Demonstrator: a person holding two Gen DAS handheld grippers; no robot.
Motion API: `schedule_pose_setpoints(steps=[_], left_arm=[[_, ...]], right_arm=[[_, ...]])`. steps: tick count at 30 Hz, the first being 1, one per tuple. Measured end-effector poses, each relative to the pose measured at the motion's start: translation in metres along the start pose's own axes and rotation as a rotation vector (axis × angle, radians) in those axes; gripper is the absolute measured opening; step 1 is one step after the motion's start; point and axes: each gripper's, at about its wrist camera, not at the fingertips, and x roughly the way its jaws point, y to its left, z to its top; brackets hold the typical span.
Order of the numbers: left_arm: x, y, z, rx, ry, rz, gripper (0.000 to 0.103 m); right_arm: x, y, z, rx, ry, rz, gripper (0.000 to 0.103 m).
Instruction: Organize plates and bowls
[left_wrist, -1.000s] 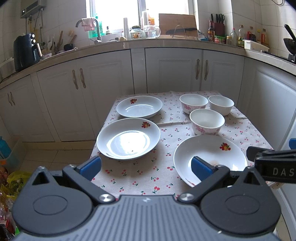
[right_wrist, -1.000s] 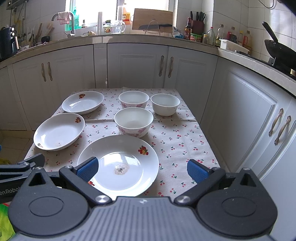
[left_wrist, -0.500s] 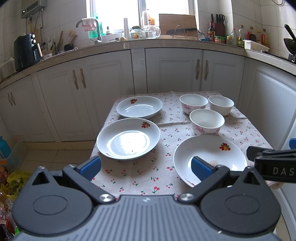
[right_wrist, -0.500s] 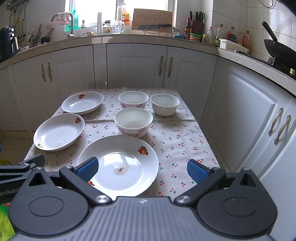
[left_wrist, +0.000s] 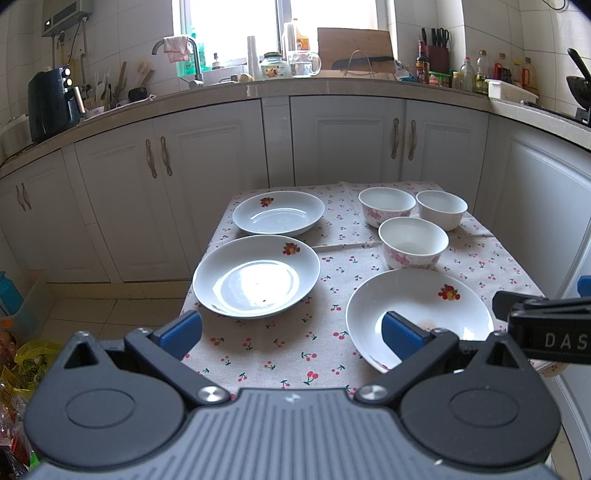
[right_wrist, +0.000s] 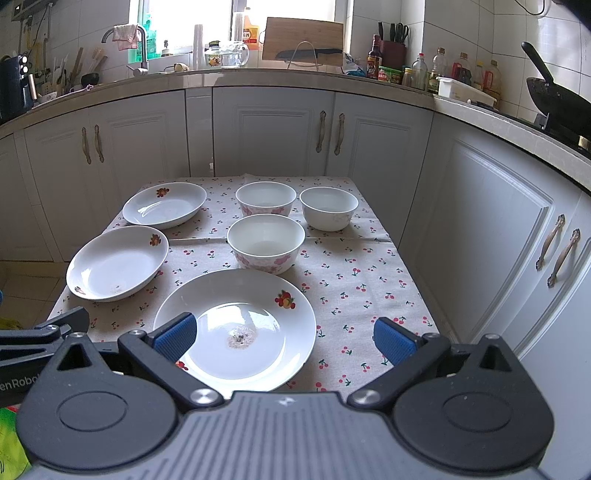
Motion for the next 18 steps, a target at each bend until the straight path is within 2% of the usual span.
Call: schedule_pose_setpoints(steps=[18], left_arm=[[0.0011,-0.0009,-0.0003,0.002,-0.001,0.000,0.102]], right_arm=[[0.0015,-0.0012,-0.0006,0.002,-0.003,-0.004,0.103]])
